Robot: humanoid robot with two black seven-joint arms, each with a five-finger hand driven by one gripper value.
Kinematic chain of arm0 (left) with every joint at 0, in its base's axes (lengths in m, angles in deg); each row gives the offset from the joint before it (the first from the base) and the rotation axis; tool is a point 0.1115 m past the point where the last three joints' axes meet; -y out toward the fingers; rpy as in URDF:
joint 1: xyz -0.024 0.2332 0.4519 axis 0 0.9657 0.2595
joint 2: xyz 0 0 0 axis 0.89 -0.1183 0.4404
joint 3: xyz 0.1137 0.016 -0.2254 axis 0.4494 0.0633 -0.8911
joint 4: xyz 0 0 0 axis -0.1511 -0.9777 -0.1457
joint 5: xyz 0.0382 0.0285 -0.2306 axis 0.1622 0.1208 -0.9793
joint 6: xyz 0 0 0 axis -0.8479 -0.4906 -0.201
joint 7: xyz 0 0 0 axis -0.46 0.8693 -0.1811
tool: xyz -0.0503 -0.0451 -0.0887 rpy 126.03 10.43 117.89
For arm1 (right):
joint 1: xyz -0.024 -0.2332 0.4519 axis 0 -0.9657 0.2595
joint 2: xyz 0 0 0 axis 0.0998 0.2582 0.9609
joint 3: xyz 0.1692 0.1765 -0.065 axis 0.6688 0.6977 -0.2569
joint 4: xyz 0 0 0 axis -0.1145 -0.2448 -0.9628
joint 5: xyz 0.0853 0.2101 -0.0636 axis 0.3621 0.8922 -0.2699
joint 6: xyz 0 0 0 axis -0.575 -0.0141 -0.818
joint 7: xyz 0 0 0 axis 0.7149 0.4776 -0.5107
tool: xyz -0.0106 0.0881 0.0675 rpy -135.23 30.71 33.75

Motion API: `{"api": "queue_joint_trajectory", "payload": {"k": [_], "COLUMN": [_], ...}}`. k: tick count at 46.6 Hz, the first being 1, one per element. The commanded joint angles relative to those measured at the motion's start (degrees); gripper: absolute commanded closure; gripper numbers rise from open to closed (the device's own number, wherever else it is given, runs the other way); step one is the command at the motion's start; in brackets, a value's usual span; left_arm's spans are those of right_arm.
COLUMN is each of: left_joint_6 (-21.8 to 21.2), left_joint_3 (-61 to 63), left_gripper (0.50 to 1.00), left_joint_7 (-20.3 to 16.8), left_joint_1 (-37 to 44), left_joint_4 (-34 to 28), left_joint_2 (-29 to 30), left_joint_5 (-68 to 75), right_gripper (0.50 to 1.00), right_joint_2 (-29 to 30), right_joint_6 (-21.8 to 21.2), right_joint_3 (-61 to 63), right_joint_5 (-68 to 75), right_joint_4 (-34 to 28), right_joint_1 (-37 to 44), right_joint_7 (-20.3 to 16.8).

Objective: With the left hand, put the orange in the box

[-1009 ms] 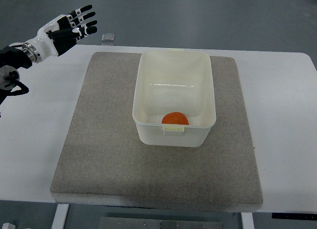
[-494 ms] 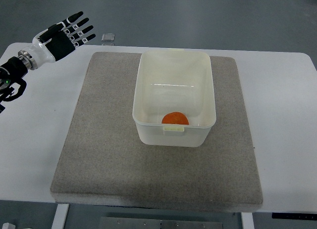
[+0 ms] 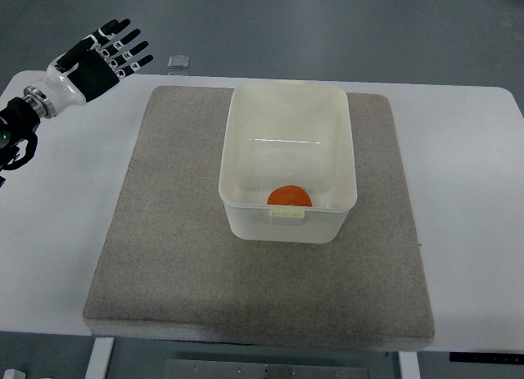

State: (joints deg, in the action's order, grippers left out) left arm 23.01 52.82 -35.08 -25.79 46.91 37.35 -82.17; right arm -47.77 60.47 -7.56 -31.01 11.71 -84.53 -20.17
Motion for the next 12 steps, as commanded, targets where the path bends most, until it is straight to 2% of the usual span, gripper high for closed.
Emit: {"api": "queue_joint_trajectory", "payload": {"k": [1, 12], "left_joint_6": [0.00, 0.00], "left_joint_3": [-0.01, -0.01], "left_gripper": [0.506, 0.506], "left_joint_7": [0.00, 0.00], "left_joint_1": [-0.08, -0.08], "left_joint_4": [0.04, 0.04], "left_joint_2": [-0.05, -0.13], "left_joint_5": [0.10, 0.10], "right_gripper": [0.568, 0.568], "right_joint_2": [0.00, 0.00], "right_joint_6": [0.00, 0.44], "right_joint_3": [-0.09, -0.44], "right_joint_5": [0.15, -0.20], "right_joint_4": [-0.09, -0.09], "right_joint_1": [0.00, -0.09], "right_joint_7": [0.00, 0.35]}}
